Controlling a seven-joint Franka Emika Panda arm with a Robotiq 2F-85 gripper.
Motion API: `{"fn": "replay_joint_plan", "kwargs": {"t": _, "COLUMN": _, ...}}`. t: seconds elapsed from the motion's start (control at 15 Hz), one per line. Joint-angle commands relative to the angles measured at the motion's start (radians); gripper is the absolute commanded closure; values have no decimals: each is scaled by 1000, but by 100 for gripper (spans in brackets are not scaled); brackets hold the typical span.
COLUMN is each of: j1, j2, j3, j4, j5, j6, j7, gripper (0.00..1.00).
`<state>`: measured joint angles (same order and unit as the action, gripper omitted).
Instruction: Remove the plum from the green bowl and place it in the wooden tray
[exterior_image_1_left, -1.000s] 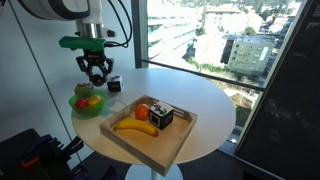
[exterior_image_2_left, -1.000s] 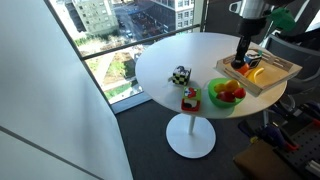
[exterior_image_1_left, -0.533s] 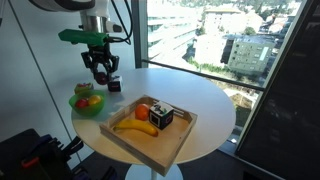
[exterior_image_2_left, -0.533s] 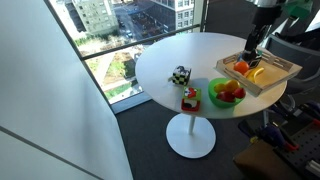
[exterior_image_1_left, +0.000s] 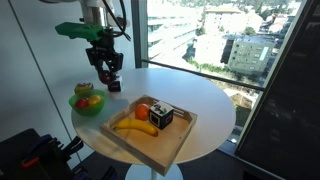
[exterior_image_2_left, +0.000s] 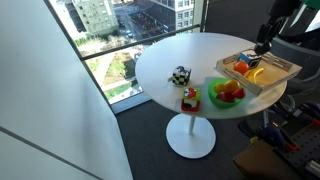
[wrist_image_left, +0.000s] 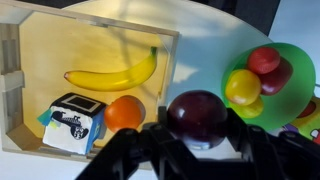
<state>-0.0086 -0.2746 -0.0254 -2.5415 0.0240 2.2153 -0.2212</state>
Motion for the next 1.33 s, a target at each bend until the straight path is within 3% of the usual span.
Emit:
{"fn": "replay_joint_plan", "kwargs": {"t": 0.0, "j1": -27, "j2": -75, "j3": -11, "j4": -35, "j5": -45, "j6": -17, "j7": 67, "gripper": 68}}
{"fn": "replay_joint_plan", "kwargs": {"t": 0.33, "j1": -30, "j2": -65, "j3": -20, "j4": -33, "j5": -51, "j6": -2, "j7": 73, "gripper": 68}}
{"fn": "replay_joint_plan", "kwargs": {"t": 0.4, "j1": -31, "j2": -69, "j3": -20, "j4": -35, "j5": -53, "j6": -2, "j7": 74, "gripper": 43}}
{"fn": "replay_joint_plan", "kwargs": {"t": 1.07, "j1": -29, "j2": -61, "j3": -19, "j4": -36, "j5": -52, "j6": -2, "j7": 74, "gripper": 43}}
{"fn": "replay_joint_plan", "kwargs": {"t": 1.13, "j1": -31, "j2": -56, "j3": -17, "j4": -34, "j5": -57, "j6": 0, "j7": 82, "gripper": 68}}
{"fn": "replay_joint_plan", "kwargs": {"t": 1.27, "j1": -41, "j2": -45, "j3": -14, "j4": -27, "j5": -73, "j6": 9, "j7": 102, "gripper": 68}}
